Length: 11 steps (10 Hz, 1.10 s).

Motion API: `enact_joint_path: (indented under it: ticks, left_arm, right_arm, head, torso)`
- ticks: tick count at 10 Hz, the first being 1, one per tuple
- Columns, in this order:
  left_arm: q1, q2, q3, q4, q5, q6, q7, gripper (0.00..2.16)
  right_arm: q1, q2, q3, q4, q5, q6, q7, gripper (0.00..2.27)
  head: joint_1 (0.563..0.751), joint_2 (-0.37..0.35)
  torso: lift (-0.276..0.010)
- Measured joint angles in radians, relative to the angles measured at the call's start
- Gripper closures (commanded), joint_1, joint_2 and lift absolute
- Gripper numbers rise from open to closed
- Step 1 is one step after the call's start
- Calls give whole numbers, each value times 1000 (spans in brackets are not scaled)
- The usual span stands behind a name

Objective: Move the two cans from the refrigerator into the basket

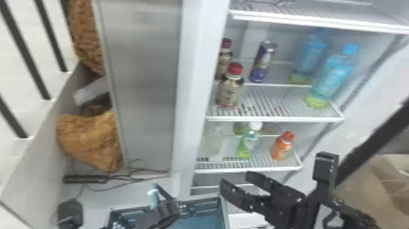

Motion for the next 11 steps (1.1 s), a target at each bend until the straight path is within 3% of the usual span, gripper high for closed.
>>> enact_joint_path:
  ticks: [6,11]
  left_arm:
    - [-16,-2,-7,0,10,-19,5,1191]
    - [-24,1,-8,0,16,-35,6,1191]
  right_arm:
    - [32,66,-139,20,6,-362,-45,127]
    - [-37,77,-173,124,25,-518,-126,125]
  head:
    - [695,-346]
    - [695,-350]
  torso:
    - [-31]
    - [-31]
